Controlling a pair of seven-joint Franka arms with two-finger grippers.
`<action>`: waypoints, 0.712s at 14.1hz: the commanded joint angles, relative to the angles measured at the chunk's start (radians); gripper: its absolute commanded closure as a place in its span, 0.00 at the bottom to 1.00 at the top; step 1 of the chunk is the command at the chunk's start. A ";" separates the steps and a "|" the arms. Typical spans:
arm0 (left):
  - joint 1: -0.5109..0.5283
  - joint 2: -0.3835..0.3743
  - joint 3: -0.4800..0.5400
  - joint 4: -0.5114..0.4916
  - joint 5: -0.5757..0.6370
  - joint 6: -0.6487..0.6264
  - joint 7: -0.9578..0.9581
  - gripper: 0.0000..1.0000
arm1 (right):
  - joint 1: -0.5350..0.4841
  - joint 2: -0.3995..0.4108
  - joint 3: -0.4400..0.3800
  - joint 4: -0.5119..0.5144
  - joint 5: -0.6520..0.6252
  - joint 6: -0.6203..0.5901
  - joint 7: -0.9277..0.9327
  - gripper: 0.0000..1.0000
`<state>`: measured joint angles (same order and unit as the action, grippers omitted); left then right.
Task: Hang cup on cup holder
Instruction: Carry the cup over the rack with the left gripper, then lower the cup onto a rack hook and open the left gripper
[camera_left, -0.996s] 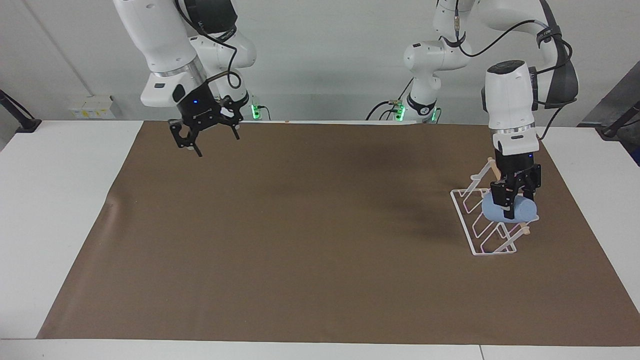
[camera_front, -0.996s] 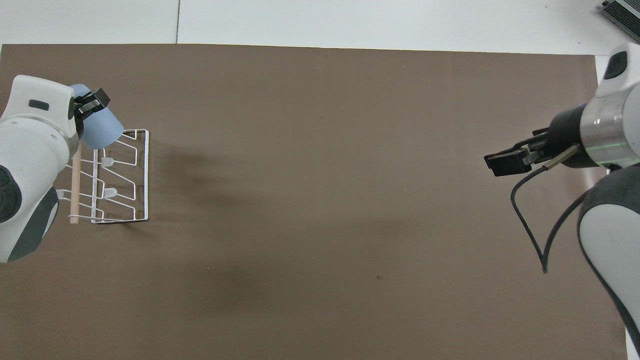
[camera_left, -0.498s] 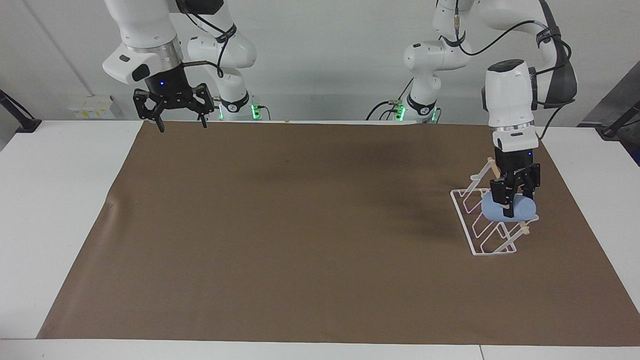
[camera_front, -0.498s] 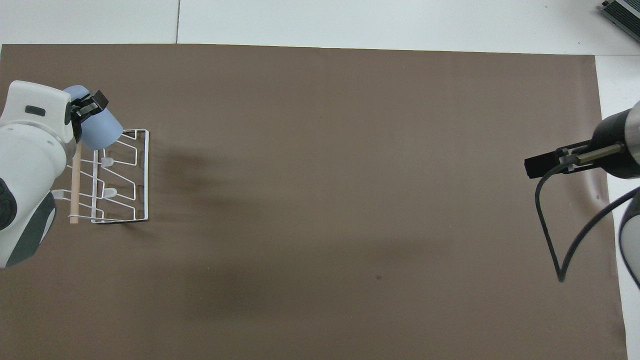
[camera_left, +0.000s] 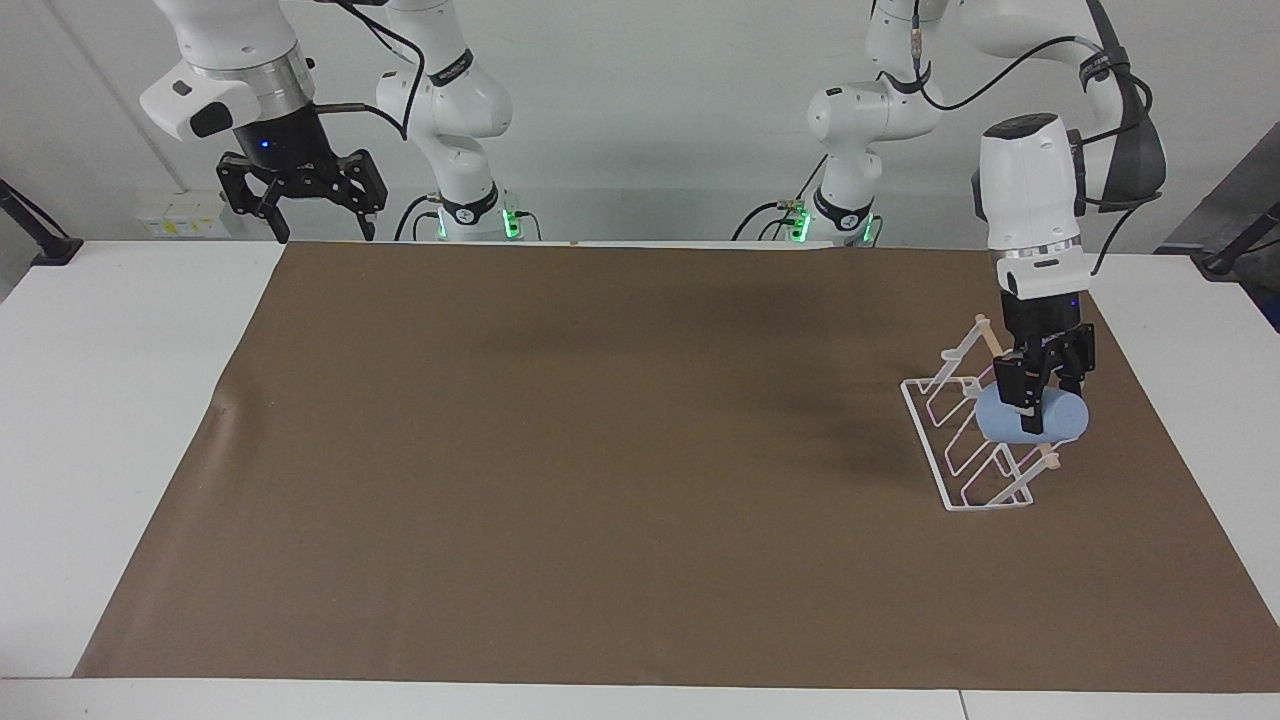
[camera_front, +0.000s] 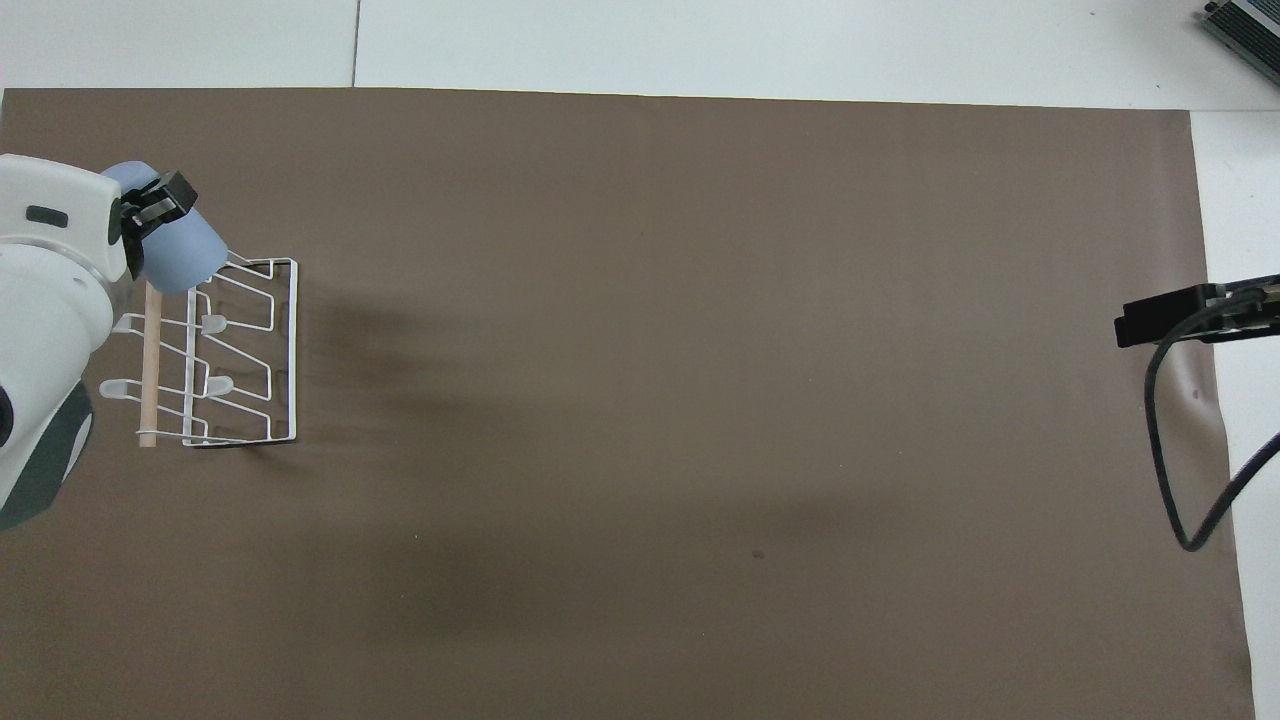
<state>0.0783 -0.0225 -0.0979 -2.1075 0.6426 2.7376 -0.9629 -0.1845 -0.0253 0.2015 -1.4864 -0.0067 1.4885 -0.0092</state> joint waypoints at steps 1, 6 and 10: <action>0.021 -0.013 -0.006 -0.031 0.035 0.027 -0.019 1.00 | -0.030 -0.041 0.001 -0.090 0.036 0.038 0.018 0.00; 0.021 -0.014 -0.006 -0.061 0.035 0.047 -0.042 1.00 | -0.026 -0.048 0.003 -0.109 0.036 0.049 0.011 0.00; 0.021 -0.011 -0.006 -0.081 0.035 0.073 -0.046 1.00 | -0.029 -0.048 0.003 -0.109 0.036 0.049 0.020 0.00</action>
<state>0.0858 -0.0209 -0.1003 -2.1546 0.6486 2.7687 -0.9817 -0.1955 -0.0463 0.1994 -1.5572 0.0119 1.5114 -0.0035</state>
